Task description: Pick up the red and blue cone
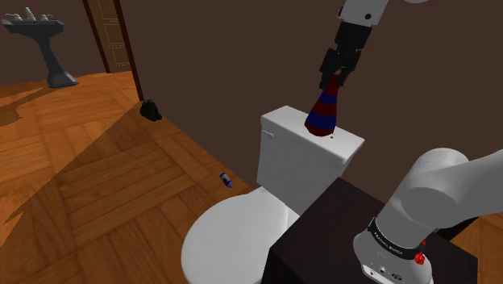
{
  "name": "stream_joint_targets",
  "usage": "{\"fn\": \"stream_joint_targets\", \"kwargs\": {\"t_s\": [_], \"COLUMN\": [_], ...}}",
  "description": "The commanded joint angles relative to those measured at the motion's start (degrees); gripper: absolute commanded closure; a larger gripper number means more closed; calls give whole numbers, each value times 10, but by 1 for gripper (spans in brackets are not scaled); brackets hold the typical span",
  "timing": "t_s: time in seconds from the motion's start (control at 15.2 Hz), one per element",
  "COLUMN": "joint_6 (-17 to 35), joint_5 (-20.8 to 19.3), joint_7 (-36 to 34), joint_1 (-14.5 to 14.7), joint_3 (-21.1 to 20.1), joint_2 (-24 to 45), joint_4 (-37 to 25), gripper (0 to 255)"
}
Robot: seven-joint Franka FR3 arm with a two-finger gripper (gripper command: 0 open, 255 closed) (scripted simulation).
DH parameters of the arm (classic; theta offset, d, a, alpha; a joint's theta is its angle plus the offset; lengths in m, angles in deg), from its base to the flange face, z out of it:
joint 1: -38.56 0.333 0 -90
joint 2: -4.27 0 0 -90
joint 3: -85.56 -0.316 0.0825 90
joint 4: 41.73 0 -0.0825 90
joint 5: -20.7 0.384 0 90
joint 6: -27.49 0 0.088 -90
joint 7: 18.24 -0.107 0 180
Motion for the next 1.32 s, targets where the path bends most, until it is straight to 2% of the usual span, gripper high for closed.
{"fn": "stream_joint_targets", "kwargs": {"t_s": [0.0, 0.59, 1.25], "joint_6": [0, 77, 114], "joint_5": [0, -25, -50], "joint_7": [0, -121, -250], "joint_1": [0, -72, -141], "joint_3": [0, 15, 53], "joint_2": [0, 162, 318], "joint_4": [0, -80, -191], "gripper": [0, 0, 0]}}
